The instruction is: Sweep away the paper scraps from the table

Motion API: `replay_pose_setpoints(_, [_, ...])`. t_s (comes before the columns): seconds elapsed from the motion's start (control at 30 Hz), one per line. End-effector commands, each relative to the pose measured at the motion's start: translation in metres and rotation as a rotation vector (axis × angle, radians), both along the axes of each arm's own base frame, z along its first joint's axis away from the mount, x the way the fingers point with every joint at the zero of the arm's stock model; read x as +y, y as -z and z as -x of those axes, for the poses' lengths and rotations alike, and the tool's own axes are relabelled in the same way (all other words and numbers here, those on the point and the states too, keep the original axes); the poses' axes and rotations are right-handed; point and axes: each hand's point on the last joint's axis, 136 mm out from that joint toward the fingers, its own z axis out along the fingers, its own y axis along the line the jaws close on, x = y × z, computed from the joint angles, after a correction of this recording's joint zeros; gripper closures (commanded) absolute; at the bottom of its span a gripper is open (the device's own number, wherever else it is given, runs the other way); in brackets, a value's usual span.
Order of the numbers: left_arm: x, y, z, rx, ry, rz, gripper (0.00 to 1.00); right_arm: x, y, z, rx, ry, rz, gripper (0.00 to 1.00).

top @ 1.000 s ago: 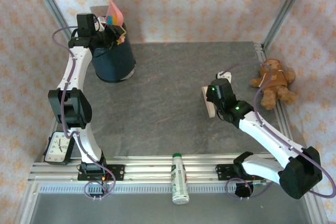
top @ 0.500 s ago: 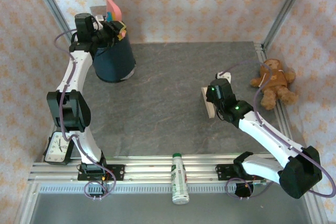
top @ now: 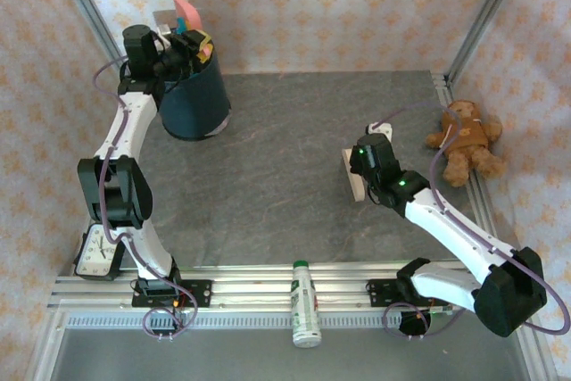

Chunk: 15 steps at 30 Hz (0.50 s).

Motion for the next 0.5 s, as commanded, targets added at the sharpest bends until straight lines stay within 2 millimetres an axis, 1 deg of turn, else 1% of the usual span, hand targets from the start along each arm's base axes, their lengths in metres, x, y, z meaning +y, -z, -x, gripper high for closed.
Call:
replay_pose_setpoints(0.0, [-0.0002,-0.0423,0.0128,-0.114,0.008,0.062,1.0,-0.0007,-0.009,-0.004,-0.023,0.022,-0.029,1.0])
replay_pose_setpoints(0.1, [0.001,-0.0411,0.0129,-0.112,0.0,0.097,1.0,-0.0003,-0.0091,-0.0042,-0.024,0.021,-0.03,1.0])
replay_pose_setpoints(0.47, [0.0028,-0.0466,0.0128,-0.136,-0.004,0.23,1.0,-0.0003,-0.0076,-0.0044,-0.019,0.023,-0.03,1.0])
